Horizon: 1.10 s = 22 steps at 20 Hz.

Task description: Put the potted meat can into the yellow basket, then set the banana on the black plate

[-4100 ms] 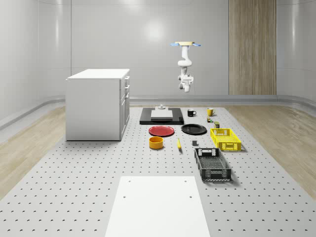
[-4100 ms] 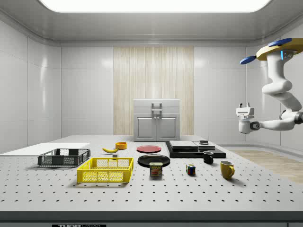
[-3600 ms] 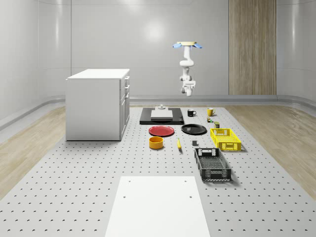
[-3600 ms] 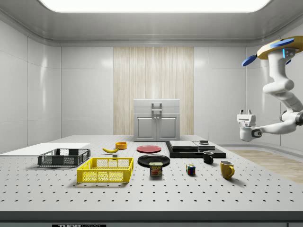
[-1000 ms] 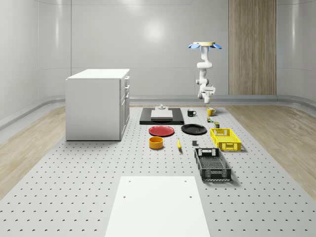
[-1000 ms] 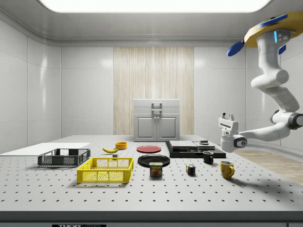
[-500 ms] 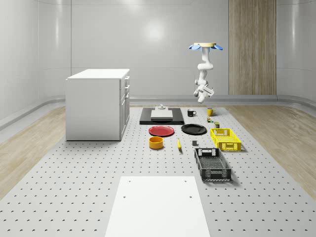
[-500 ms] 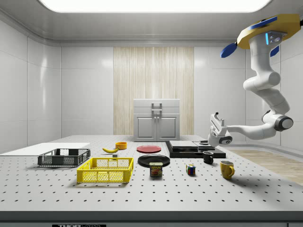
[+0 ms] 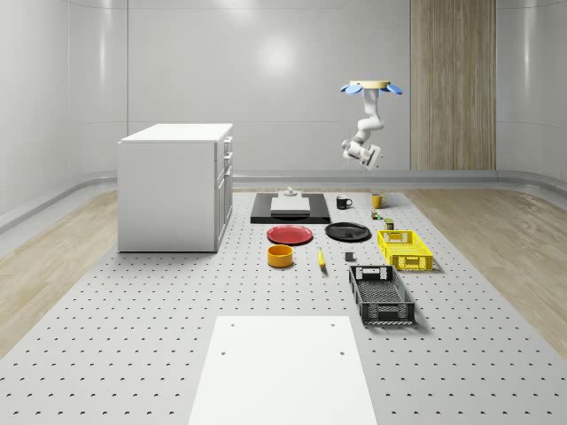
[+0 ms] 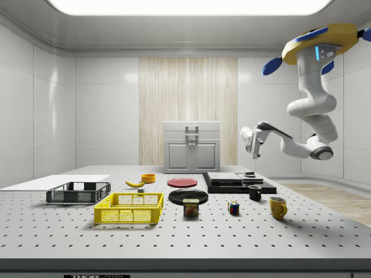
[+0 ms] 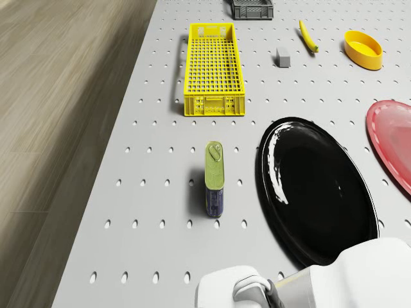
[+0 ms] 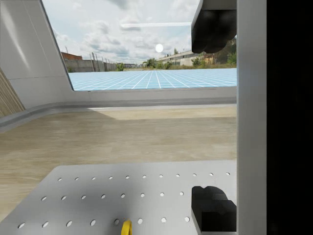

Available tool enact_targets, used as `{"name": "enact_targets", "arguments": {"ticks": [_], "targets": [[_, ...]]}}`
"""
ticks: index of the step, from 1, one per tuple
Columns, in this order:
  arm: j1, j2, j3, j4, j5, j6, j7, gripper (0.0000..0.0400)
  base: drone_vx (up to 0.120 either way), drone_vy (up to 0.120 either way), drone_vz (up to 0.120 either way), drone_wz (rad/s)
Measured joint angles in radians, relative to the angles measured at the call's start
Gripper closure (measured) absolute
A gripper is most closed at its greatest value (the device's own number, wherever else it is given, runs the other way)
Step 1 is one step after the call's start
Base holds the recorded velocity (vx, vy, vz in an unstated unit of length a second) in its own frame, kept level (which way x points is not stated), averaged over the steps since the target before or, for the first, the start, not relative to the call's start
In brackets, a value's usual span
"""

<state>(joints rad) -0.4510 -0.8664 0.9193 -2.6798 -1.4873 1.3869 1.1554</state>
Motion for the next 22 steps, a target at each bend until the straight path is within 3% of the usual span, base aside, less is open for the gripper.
{"name": "enact_targets", "arguments": {"ticks": [4, 10, 15, 22], "targets": [[-0.215, -0.052, 0.150, -0.140, -0.288, -0.092, 0.165, 0.0000, 0.120, 0.030, -0.040, 0.000], [-0.437, -0.119, 0.265, -0.204, -0.458, -0.193, 0.313, 0.0000, 0.120, 0.000, -0.120, 0.000], [-0.525, -0.161, 0.308, -0.214, -0.492, -0.220, 0.371, 0.0000, 0.120, -0.048, -0.120, 0.000], [-0.578, -0.206, 0.338, -0.216, -0.492, -0.213, 0.410, 0.0000, 0.120, -0.006, -0.120, 0.000]]}}
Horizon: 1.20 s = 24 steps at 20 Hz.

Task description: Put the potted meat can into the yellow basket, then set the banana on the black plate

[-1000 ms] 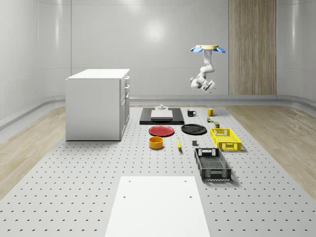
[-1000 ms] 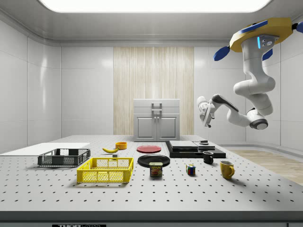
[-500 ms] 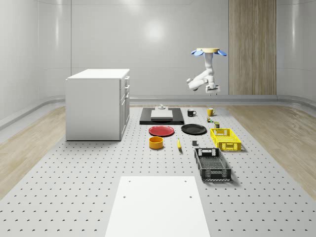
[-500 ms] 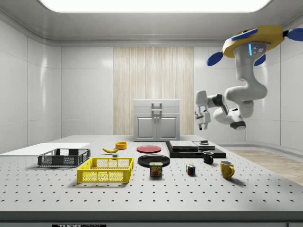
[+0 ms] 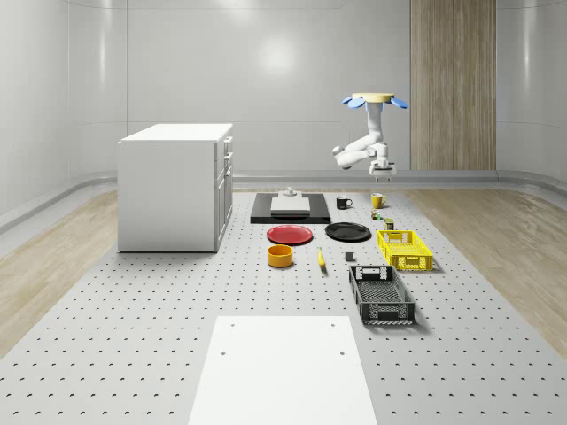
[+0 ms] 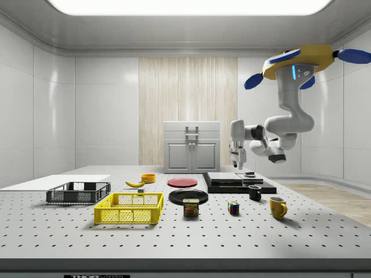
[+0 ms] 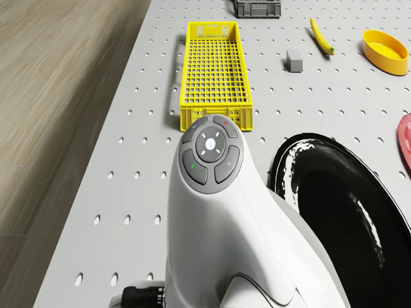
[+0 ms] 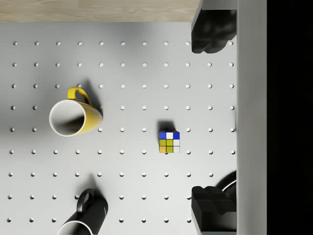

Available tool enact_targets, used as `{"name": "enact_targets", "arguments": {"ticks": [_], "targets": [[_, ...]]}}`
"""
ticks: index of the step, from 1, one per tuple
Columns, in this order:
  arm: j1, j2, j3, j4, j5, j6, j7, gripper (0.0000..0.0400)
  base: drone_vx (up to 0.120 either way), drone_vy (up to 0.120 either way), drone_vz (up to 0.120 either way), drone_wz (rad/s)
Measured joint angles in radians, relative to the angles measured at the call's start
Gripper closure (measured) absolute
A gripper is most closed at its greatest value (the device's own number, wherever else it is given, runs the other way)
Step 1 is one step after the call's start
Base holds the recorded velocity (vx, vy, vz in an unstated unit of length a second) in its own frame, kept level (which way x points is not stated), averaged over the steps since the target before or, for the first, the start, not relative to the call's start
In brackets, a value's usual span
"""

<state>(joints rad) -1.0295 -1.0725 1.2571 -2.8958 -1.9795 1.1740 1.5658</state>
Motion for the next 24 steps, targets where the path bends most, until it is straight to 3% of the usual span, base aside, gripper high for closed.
{"name": "enact_targets", "arguments": {"ticks": [20, 24], "targets": [[-0.052, -0.106, 0.041, 0.007, 0.050, 0.084, 0.045, 0.0000, 0.120, 0.000, -0.120, 0.000], [-0.058, -0.125, 0.047, 0.008, 0.060, 0.102, 0.051, 0.0000, 0.120, 0.000, -0.040, 0.000]]}}
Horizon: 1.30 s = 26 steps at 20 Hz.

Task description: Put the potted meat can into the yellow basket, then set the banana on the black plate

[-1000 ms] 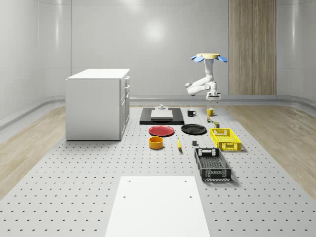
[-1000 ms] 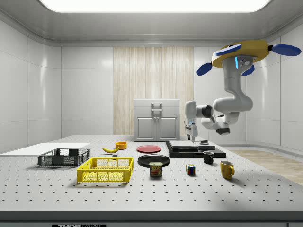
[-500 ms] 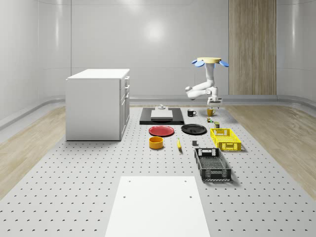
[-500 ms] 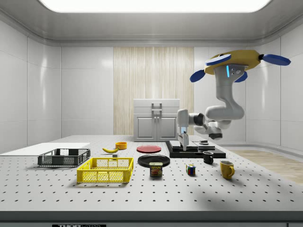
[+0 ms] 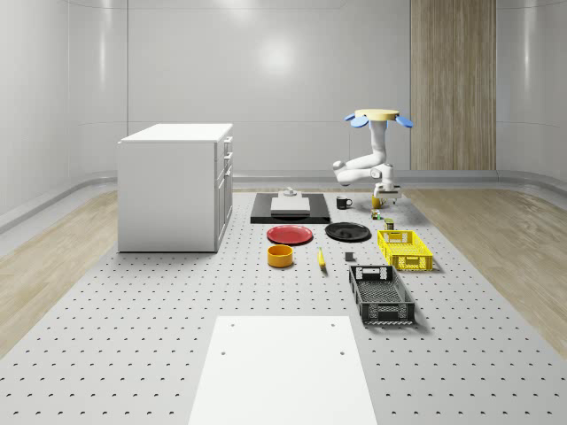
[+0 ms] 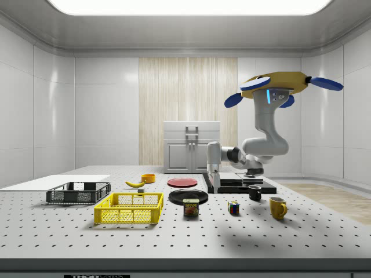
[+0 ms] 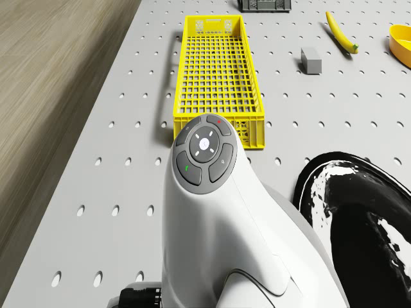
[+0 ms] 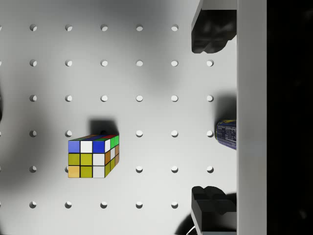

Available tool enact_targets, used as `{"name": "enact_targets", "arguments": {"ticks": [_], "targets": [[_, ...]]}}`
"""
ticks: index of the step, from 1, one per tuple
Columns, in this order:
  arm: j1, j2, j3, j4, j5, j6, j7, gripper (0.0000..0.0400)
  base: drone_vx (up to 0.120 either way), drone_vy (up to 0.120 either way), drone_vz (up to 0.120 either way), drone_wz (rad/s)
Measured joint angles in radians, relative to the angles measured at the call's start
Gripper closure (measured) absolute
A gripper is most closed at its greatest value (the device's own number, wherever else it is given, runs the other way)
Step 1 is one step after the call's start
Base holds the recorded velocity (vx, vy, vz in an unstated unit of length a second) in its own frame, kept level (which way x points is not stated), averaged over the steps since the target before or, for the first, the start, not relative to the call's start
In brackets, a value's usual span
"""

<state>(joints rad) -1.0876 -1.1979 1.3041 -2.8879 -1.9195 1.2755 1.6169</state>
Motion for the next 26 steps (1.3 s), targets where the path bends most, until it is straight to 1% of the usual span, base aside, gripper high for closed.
{"name": "enact_targets", "arguments": {"ticks": [2, 6, 8, 14, 19, 22, 26], "targets": [[-0.003, -0.009, 0.003, 0.001, 0.005, 0.009, 0.003, 0.0000, 0.120, -0.100, 0.000, 0.000], [-0.009, -0.028, 0.008, 0.002, 0.014, 0.025, 0.008, 0.0000, 0.120, -0.010, 0.000, 0.000], [-0.011, -0.036, 0.010, 0.002, 0.018, 0.034, 0.011, 0.0000, 0.120, -0.100, 0.000, 0.000], [-0.019, -0.062, 0.017, 0.004, 0.031, 0.057, 0.018, 0.0000, 0.120, 0.000, 0.000, 0.000], [-0.025, -0.082, 0.022, 0.005, 0.041, 0.076, 0.023, 0.0000, 0.120, 0.000, -0.112, 0.000], [-0.028, -0.094, 0.025, 0.006, 0.047, 0.087, 0.026, 0.0000, 0.027, 0.000, -0.120, 0.000], [-0.031, -0.112, 0.017, 0.009, 0.043, 0.107, 0.028, 0.0000, 0.000, 0.000, 0.000, 0.000]]}}
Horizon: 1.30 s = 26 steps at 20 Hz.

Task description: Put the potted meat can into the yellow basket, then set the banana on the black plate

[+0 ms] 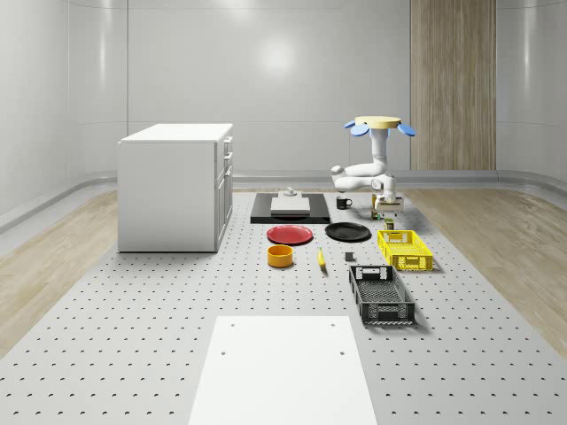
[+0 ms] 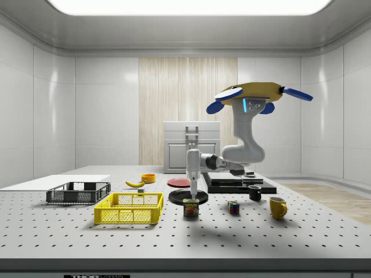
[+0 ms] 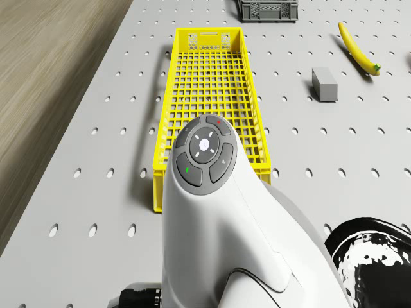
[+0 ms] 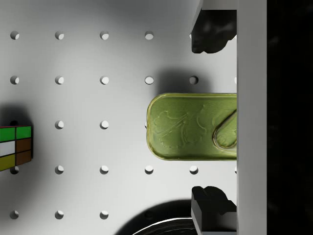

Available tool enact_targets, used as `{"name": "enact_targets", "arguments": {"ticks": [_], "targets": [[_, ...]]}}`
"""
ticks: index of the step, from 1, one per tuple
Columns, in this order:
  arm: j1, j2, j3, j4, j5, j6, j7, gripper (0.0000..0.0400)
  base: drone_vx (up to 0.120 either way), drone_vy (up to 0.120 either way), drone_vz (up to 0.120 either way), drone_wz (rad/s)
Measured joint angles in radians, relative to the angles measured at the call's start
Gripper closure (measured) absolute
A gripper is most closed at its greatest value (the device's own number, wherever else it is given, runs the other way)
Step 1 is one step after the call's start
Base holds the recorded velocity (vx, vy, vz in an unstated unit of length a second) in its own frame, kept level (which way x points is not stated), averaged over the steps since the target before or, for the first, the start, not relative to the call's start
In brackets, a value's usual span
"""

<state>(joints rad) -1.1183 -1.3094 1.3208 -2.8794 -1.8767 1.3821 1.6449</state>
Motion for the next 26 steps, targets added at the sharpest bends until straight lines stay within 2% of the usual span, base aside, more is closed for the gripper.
{"name": "enact_targets", "arguments": {"ticks": [7, 17, 26], "targets": [[-0.016, -0.029, -0.063, 0.028, -0.056, 0.054, -0.003, 0.0000, 0.000, 0.000, 0.000, 0.000], [-0.050, -0.050, -0.091, 0.072, -0.081, 0.098, -0.007, 0.0000, 0.000, 0.000, 0.000, 0.000], [-0.054, -0.070, -0.095, 0.079, -0.079, 0.120, -0.009, 0.0000, 0.000, 0.000, 0.000, 0.000]]}}
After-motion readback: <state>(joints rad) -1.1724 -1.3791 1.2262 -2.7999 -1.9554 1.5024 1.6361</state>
